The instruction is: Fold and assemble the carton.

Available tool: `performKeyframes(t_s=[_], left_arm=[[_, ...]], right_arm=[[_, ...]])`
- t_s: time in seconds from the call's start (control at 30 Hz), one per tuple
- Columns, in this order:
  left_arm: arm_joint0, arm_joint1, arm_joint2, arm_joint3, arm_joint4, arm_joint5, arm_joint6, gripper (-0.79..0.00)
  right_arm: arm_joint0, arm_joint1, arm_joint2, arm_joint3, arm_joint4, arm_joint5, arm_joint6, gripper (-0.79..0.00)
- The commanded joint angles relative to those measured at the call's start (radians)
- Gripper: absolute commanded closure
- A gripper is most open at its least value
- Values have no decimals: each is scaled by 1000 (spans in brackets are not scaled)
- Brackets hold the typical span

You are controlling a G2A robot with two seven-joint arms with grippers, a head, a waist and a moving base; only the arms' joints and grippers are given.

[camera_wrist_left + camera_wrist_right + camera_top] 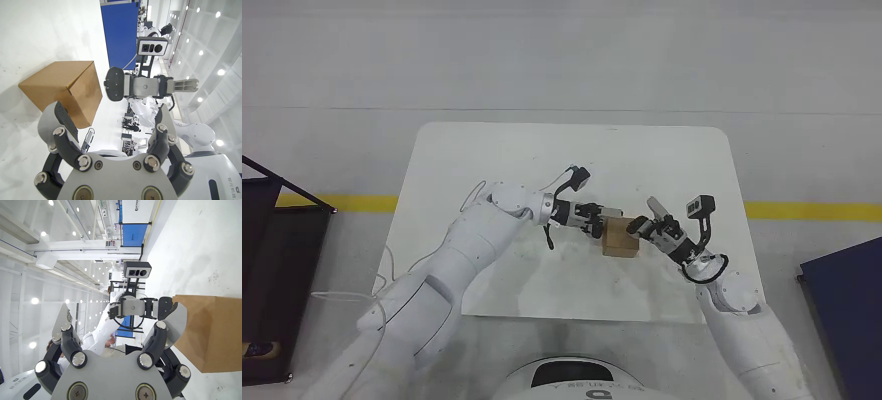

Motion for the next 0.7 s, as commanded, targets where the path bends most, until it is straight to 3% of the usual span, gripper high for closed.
performKeyframes(t_s=[0.0, 0.23, 0.67], left_arm=[[-4, -3, 1, 6, 1, 0, -3, -785], [-18, -13, -1, 25, 0, -4, -5, -785], [-34, -23, -6, 45, 15, 8, -20, -785]], right_arm=[[-19, 4, 31, -17, 4, -6, -2, -785], [-33, 8, 51, 51, -107, 36, -87, -785], [21, -6, -24, 125, -101, 33, -76, -785]])
